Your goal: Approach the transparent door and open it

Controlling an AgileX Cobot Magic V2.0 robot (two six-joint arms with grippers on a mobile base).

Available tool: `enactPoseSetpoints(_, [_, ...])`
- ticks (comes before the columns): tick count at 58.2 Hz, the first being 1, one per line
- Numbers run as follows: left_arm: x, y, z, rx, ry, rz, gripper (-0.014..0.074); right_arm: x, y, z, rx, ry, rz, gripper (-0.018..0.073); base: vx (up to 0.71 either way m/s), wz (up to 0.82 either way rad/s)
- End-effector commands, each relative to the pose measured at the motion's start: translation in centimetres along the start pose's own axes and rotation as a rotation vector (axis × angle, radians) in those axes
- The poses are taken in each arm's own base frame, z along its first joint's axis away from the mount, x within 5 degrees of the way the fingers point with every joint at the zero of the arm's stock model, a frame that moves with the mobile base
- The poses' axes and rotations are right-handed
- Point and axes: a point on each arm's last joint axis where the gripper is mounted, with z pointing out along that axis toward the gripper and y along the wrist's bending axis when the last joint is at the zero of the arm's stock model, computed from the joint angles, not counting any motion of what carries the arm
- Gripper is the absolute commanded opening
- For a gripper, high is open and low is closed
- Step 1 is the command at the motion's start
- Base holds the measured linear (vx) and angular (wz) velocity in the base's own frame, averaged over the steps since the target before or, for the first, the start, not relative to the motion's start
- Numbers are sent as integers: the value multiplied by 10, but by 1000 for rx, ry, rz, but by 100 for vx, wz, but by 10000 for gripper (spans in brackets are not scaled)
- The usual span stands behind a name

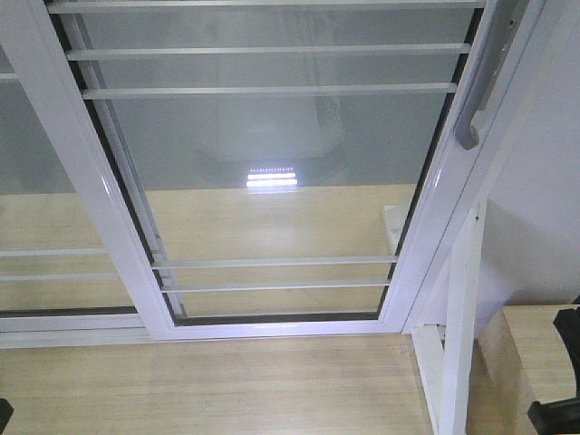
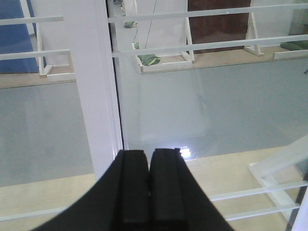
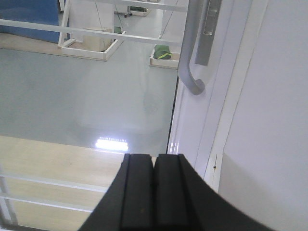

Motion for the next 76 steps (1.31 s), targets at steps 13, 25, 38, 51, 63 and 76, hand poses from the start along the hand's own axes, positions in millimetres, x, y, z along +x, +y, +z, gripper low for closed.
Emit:
enactPoseSetpoints(13, [-7, 0, 0, -1, -96, -10, 93, -7, -1, 1, 8, -67, -39, -6, 0, 0])
enactPoseSetpoints(25, [-9, 0, 0, -1, -114, -10, 93, -10, -1, 1, 12, -105, -60, -6, 0, 0])
enactPoseSetpoints(38, [-15, 0, -1, -1, -188, -11, 93, -22, -1, -1, 18, -239, -49, -6, 0, 0])
enactPoseSetpoints(51, [-24, 0, -3, 2, -283, -31, 93, -33, -2, -5, 18, -356, 47, -6, 0, 0])
enactPoseSetpoints(63, [-44, 0, -11, 26, -438, -133, 93, -54, -4, -13, 26, -440, 44, -6, 0, 0])
enactPoseSetpoints(76, [-100, 2, -9, 15, -456, -81, 93, -123, -9, -20, 36, -488, -2, -6, 0, 0])
